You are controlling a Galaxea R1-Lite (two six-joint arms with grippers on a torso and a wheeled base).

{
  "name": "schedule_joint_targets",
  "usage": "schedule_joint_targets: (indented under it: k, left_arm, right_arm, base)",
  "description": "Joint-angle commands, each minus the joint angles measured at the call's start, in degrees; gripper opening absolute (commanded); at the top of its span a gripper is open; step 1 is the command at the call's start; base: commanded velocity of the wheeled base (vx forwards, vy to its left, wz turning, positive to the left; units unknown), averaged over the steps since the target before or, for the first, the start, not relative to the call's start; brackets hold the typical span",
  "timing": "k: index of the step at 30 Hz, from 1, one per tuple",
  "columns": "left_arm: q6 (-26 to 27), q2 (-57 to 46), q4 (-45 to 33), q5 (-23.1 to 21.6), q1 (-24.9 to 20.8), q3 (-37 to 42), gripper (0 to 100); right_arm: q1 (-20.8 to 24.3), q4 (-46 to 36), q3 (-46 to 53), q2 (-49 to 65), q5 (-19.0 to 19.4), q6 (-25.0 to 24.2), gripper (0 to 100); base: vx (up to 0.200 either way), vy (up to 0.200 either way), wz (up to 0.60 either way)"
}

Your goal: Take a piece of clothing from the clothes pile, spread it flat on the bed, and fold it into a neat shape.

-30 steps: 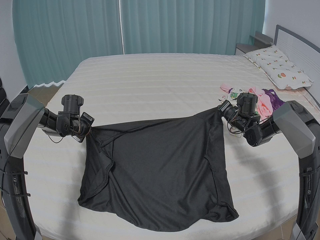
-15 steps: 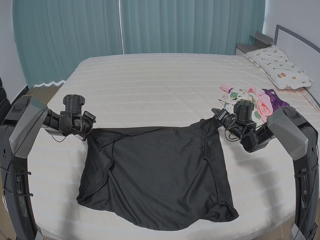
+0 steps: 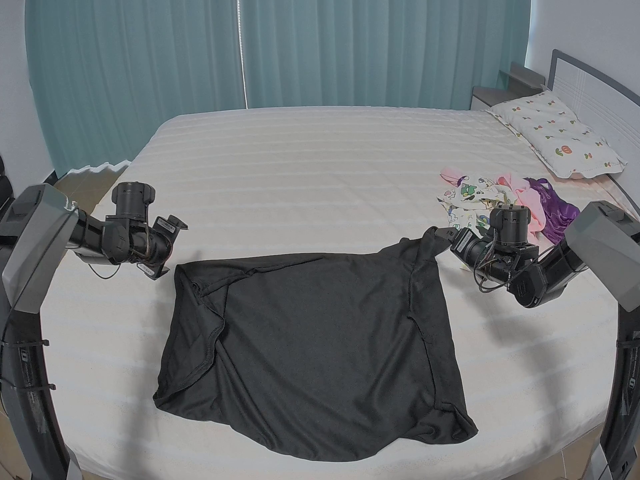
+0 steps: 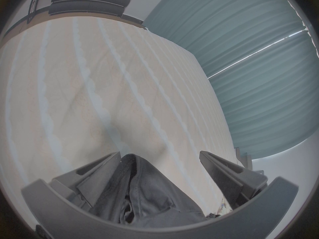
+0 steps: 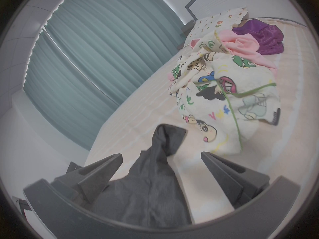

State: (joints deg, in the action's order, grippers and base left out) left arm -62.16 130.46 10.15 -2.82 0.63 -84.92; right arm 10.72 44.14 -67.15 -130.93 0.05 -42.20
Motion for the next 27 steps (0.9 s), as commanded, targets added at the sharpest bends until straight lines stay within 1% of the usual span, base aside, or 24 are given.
schedule_joint_targets:
  k: [1, 3, 5, 8, 10, 11, 12, 13, 15, 18, 21, 25, 26, 27]
  left_arm:
    - [-0.07, -10.23, -2.24, -3.51, 1.21, 5.11, 100]
    - [-0.07, -11.37, -2.24, -4.04, 1.21, 6.52, 100]
    - [-0.15, -13.57, -2.24, -4.74, 1.12, 10.48, 100]
    - [-0.15, -16.03, -2.16, -5.62, 0.77, 15.49, 100]
    - [-0.42, -17.61, -1.72, -7.12, 0.68, 18.12, 100]
    - [-0.42, -17.61, -1.72, -7.12, 0.68, 18.12, 100]
    - [-0.59, -18.58, -0.66, -8.26, 0.68, 20.58, 100]
    - [-1.39, -19.11, 0.48, -8.7, 0.68, 22.17, 100]
    - [-3.41, -19.81, 3.12, -8.87, 0.42, 24.8, 100]
    - [-5.34, -20.25, 6.98, -8.79, -0.28, 28.14, 100]
    - [-5.6, -20.16, 10.06, -8.79, -0.28, 30.25, 100]
    - [-6.75, -19.99, 11.73, -8.87, -0.37, 31.75, 100]
    - [-6.75, -19.9, 11.99, -8.87, -0.28, 31.83, 100]
    - [-6.75, -19.72, 12.17, -8.87, -0.37, 31.92, 100]
  right_arm:
    - [4.58, -5.73, 4.39, 7.53, 0.83, 0.19, 100]
    - [5.98, -6.52, 4.57, 7.35, 0.65, 0.28, 100]
    - [8.97, -7.93, 4.39, 6.91, 0.39, 0.98, 100]
    - [11.43, -12.94, 2.55, 5.07, 0.04, 4.24, 100]
    - [12.75, -17.34, -0.18, 3.57, -1.89, 5.99, 100]
    - [12.75, -17.34, -0.18, 3.57, -1.89, 5.99, 100]
    - [13.63, -20.5, -2.82, 2.26, -5.15, 6.26, 100]
    - [13.89, -22.26, -4.31, 1.46, -6.9, 6.34, 100]
    - [13.98, -24.81, -5.89, 0.76, -8.75, 6.87, 100]
    - [14.16, -26.39, -6.42, 0.59, -8.93, 7.05, 100]
    - [14.25, -26.56, -6.42, 0.23, -9.01, 8.28, 100]
    - [14.16, -26.65, -6.42, -0.91, -9.1, 8.98, 100]
    - [14.16, -26.74, -6.42, -1.0, -9.1, 9.07, 0]
    - [14.16, -26.92, -6.42, -1.26, -9.19, 9.07, 0]
  base:
    - [0.0, 0.0, 0.0]
    - [0.0, 0.0, 0.0]
    - [0.0, 0.0, 0.0]
    - [0.0, 0.0, 0.0]
    - [0.0, 0.0, 0.0]
    - [0.0, 0.0, 0.0]
    - [0.0, 0.0, 0.0]
    - [0.0, 0.0, 0.0]
    - [0.0, 0.0, 0.0]
    - [0.0, 0.0, 0.0]
    - [0.0, 0.0, 0.0]
    - [0.0, 0.0, 0.0]
    - [0.0, 0.0, 0.0]
    - [0.0, 0.0, 0.0]
